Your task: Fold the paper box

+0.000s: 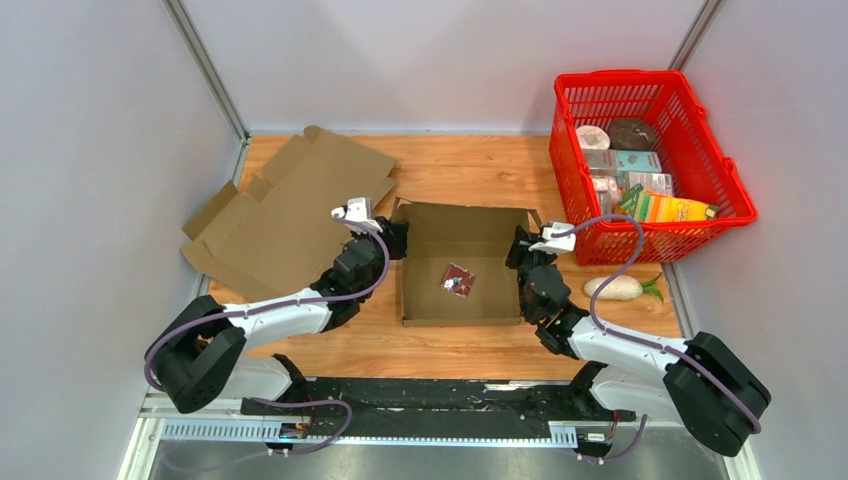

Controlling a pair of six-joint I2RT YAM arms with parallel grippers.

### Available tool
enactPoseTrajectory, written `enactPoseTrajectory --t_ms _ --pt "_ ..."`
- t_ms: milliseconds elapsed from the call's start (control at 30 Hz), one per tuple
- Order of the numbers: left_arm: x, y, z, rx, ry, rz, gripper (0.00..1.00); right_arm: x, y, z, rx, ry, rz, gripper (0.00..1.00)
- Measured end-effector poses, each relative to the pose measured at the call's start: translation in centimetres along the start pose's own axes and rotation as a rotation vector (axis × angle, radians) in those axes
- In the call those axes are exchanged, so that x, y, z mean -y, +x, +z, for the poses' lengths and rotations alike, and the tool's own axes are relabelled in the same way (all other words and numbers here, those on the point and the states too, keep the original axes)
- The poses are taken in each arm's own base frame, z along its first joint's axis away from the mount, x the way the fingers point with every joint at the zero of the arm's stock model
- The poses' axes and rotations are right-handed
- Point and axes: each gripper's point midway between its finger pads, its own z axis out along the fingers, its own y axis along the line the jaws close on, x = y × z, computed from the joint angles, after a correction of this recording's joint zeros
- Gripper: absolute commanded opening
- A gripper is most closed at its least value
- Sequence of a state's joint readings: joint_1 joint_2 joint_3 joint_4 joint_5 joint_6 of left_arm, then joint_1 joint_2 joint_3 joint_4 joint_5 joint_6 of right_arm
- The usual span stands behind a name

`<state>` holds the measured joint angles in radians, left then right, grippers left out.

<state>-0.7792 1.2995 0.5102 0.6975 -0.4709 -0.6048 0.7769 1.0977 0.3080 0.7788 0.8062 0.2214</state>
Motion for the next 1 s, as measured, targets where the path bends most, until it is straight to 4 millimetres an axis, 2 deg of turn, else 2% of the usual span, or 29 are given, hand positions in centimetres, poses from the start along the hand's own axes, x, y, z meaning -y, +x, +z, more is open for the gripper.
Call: enactPoseTrajectory --t_ms 33,167,333,433,467,533,567,667,767,833,867,1000 --pt "0.1 0.1 -0.1 -0.001 0.000 -0.005 0.28 0.1 0.0 0.0 -0.001 0.006 0.001 0.08" --pt "0.6 0.1 -0.1 -0.005 0.004 -0.045 0.50 0.2 0.1 0.0 0.000 0.017 0.010 0.05" --pt "2.0 -0.2 0.0 -0.043 0.029 -0.069 0.54 0.5 0.2 0.2 -0.001 0.040 0.005 0.02" --pt "2.4 -0.4 -1.0 -0.082 0.046 -0.049 0.41 0.7 0.1 0.3 -0.003 0.056 0.002 0.01" --pt "2.5 -0.5 -1.3 -0.089 0.049 -0.039 0.33 0.7 0.1 0.3 -0.004 0.061 0.001 0.00" --pt "2.1 -0.4 -1.7 -0.106 0.042 -0.002 0.27 0.7 0.1 0.3 -0.004 0.064 0.002 0.00" --pt "1.8 -0.2 -1.8 -0.118 0.035 0.027 0.19 0.6 0.1 0.4 -0.005 0.064 0.002 0.00" --pt "1.2 0.1 -1.7 -0.146 0.013 0.091 0.05 0.2 0.0 0.7 -0.009 0.066 0.008 0.00" --pt "0.6 0.1 -0.9 -0.165 -0.017 0.133 0.07 -0.2 0.0 1.5 -0.014 0.089 -0.001 0.00" --pt "0.2 -0.1 -0.2 -0.176 -0.038 0.141 0.15 -0.5 0.1 2.1 -0.019 0.109 -0.007 0.00" --pt "-0.2 -0.4 0.2 -0.180 -0.055 0.143 0.23 -0.7 0.2 2.4 -0.023 0.117 -0.011 0.00" --pt "-1.1 -2.7 1.9 -0.167 -0.088 0.114 0.25 -2.0 0.2 3.7 -0.034 0.135 -0.007 0.00"
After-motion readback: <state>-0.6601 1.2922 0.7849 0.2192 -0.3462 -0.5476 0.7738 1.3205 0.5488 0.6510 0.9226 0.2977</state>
